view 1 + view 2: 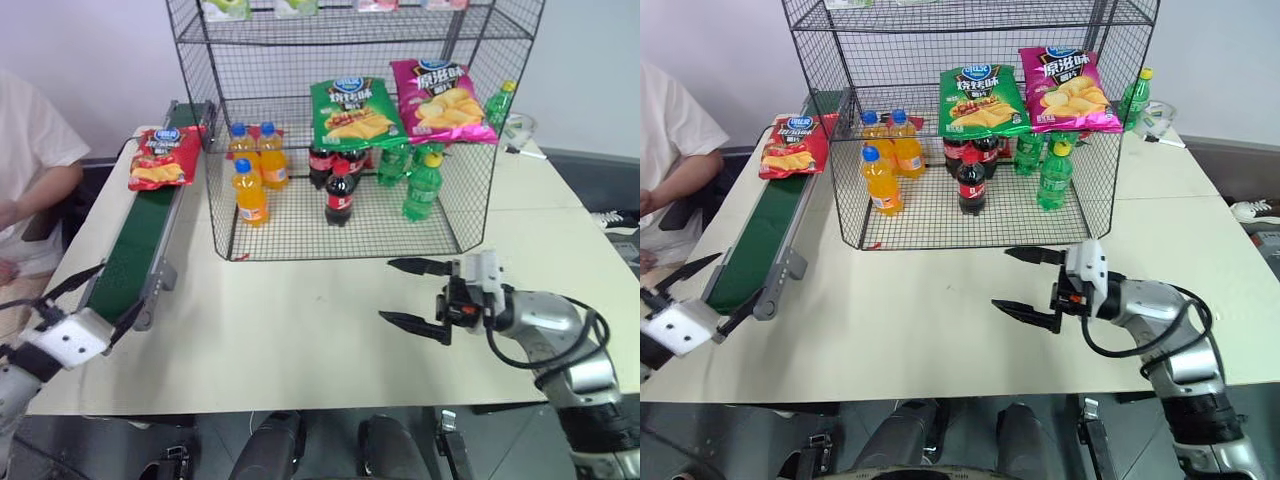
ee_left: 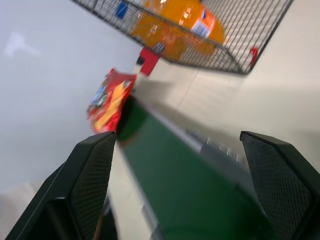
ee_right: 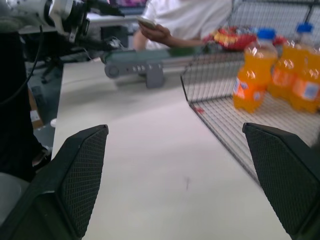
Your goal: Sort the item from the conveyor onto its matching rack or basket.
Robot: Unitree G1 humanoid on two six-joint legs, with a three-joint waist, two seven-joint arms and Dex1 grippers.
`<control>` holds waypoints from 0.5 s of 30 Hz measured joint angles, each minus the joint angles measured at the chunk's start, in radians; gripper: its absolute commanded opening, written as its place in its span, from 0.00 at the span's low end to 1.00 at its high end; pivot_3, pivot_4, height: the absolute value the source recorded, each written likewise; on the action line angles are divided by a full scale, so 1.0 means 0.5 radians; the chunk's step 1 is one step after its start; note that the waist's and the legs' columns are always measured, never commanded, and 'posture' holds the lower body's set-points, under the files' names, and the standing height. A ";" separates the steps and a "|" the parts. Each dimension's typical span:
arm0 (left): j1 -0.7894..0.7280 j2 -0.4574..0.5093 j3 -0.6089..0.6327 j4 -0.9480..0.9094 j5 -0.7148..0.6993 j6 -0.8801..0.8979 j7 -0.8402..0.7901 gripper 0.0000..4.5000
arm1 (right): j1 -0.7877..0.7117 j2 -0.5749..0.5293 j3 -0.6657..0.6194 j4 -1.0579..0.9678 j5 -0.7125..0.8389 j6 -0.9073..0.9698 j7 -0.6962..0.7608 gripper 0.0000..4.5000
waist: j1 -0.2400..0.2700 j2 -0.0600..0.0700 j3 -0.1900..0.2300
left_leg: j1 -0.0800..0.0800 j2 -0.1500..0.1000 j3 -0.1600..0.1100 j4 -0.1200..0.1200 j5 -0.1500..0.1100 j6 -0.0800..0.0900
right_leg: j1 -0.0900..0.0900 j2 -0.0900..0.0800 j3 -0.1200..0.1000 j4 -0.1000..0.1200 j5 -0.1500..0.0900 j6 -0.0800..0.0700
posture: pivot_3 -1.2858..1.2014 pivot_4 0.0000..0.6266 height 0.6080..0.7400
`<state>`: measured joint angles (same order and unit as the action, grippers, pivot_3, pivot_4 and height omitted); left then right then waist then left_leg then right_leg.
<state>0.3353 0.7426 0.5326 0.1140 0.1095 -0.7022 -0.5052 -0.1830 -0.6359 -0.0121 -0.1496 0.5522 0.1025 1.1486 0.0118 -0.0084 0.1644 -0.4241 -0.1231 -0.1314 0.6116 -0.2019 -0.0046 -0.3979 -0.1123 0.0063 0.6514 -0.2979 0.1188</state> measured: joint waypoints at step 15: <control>0.371 0.040 0.317 0.271 0.884 -0.373 0.850 0.92 | -0.123 0.059 0.016 0.198 -0.114 -0.044 0.083 1.00 | -0.002 -0.001 0.000 | 0.000 0.000 -0.001 -0.001 -0.001 0.001 | 0.001 0.000 -0.004 -0.002 0.001 0.001 | 0.52 0.24 1.00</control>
<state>0.5206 0.7625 0.6910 0.2495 0.5517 -0.8885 -0.0801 -0.2445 -0.6065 -0.0041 -0.0509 0.4950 0.0804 1.1902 0.0110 -0.0087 0.1643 -0.4239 -0.1230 -0.1317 0.6110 -0.2026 -0.0038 -0.3976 -0.1121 0.0045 0.6503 -0.2976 0.1195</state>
